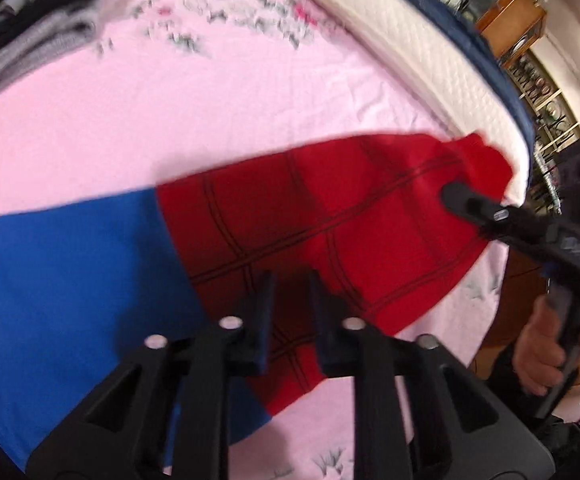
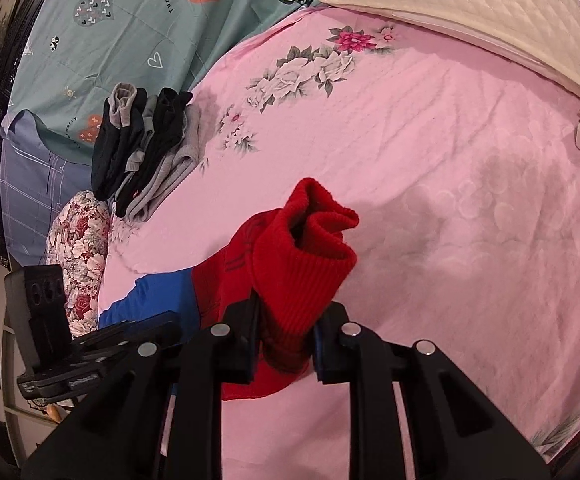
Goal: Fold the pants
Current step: 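Fold the red cuff with the right tool over the blue pants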
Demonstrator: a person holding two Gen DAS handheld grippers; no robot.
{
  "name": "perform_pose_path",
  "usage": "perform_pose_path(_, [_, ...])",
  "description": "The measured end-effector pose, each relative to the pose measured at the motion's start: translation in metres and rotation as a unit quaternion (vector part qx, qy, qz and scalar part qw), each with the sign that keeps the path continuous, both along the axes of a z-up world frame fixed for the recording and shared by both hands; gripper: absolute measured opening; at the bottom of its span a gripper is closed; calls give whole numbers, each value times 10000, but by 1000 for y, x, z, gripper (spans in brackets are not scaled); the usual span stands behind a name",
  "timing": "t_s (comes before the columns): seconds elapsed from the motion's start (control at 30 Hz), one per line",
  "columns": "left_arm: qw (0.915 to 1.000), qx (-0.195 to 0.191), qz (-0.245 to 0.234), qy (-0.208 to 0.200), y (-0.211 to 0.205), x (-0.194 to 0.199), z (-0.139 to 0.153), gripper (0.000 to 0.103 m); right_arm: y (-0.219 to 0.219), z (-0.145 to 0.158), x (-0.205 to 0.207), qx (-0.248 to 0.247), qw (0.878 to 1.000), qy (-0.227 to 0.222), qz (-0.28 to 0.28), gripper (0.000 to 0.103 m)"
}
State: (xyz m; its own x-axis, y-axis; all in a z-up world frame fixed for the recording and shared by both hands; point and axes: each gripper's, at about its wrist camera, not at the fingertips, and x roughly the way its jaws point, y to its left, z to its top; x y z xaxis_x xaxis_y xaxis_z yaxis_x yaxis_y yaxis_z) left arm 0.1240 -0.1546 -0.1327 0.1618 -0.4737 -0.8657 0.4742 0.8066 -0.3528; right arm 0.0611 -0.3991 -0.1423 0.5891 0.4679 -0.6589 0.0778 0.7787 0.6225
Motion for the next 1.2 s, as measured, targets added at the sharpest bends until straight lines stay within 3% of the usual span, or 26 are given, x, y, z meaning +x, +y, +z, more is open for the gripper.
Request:
perform_pose_path(0.1, [10000, 48, 52, 62, 0, -1, -12, 6, 6, 3, 1, -61, 10000, -12, 48, 21])
perform_pose_path(0.17, [9997, -190, 91, 122, 13, -4, -3, 5, 12, 3, 5, -143, 9999, 35, 56, 21])
perform_pose_path(0.27, [9974, -519, 296, -391, 48, -17, 29, 5, 19, 12, 6, -263, 9996, -19, 56, 21])
perform_pose_path(0.33, [9926, -719, 686, -700, 95, -24, 48, 10, 25, 22, 4, -328, 9993, -116, 101, 21])
perform_pose_path(0.43, [9846, -725, 1358, -827, 165, -30, 50, 13, 38, 34, 3, -462, 9985, -229, 158, 21])
perform_pose_path(0.53, [9690, -199, 2295, -889, 241, -38, 36, 13, 56, 44, 7, -522, 9980, -288, 220, 21])
perform_pose_path(0.57, [9607, -95, 2651, -815, 270, -42, 27, 13, 64, 48, 8, -562, 9975, -333, 266, 21])
perform_pose_path(0.7, [9466, -169, 3194, -399, 329, -44, 1, 13, 118, 65, 20, -872, 9921, -585, 692, 21])
perform_pose_path(0.77, [9473, -160, 3192, -239, 338, -41, -11, 13, 156, 67, 31, -1173, 9864, -618, 969, 21])
perform_pose_path(0.97, [9484, -767, 3076, -77, 357, -41, -27, 14, 266, 40, 57, -1948, 9617, -383, 1892, 21])
perform_pose_path(1.07, [9473, -1017, 3037, -33, 360, -42, -30, 14, 303, 27, 62, -2244, 9483, -256, 2230, 21])
perform_pose_path(1.2, [9491, -1005, 2982, -153, 356, -45, -30, 14, 330, 12, 67, -2563, 9367, -116, 2384, 21])
